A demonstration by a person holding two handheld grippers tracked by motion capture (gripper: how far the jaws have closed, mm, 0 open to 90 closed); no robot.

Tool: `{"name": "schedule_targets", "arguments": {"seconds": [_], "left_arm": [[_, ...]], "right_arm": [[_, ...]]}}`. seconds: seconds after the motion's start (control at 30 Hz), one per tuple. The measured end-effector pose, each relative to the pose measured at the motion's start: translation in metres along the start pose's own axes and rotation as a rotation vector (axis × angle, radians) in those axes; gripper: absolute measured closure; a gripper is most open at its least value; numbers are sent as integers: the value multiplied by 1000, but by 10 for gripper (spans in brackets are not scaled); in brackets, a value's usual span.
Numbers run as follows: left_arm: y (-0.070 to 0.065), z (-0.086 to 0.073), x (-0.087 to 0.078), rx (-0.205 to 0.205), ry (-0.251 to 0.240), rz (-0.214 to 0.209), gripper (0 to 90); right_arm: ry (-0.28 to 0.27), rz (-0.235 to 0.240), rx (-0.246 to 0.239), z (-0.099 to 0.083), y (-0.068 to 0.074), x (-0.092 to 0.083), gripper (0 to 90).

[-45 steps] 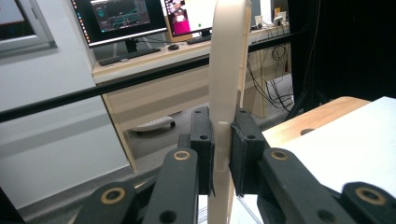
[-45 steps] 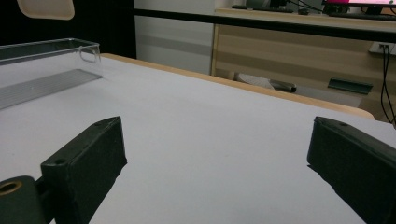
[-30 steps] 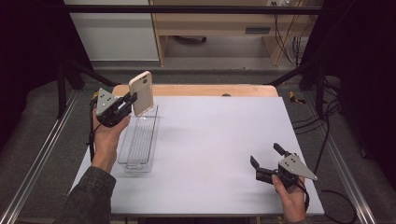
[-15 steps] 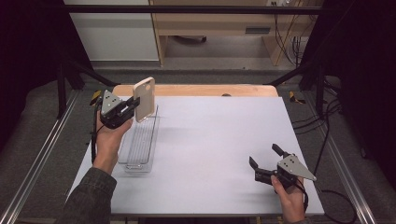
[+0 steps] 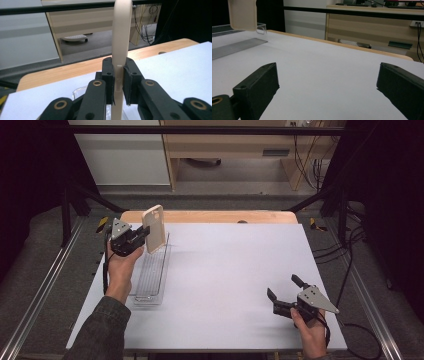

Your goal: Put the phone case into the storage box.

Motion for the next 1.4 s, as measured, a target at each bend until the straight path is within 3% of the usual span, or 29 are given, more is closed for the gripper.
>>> {"name": "schedule_targets", "arguments": {"seconds": [0.27,0.33,0.43,1.1,1.23,1.4], "left_arm": [[3,-3,6,-23,28,10,802],[6,-5,9,-51,31,6,802],[6,-5,12,-62,32,2,802],[6,-8,20,-57,56,-23,801],[6,-10,22,-50,80,-50,801],[4,-12,26,-37,108,-55,801]], "right_arm": [[1,-8,7,-1,-2,-1,39],[1,-8,12,-1,-3,-1,39],[-1,-7,12,0,-2,-1,39],[2,-4,11,-1,-2,-1,39],[2,-2,10,-1,-2,-1,38],[3,-3,10,-1,-2,-1,38]]}}
Point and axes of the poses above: each handheld gripper's, and its own axes: x roughly forward along the jaws, z roughly out of its top, y roughly to its left, the point moved 3 cm from there along x, roughly forward along the jaws, and after that the axes turned 8 degrees about x, right-handed, at the moved point
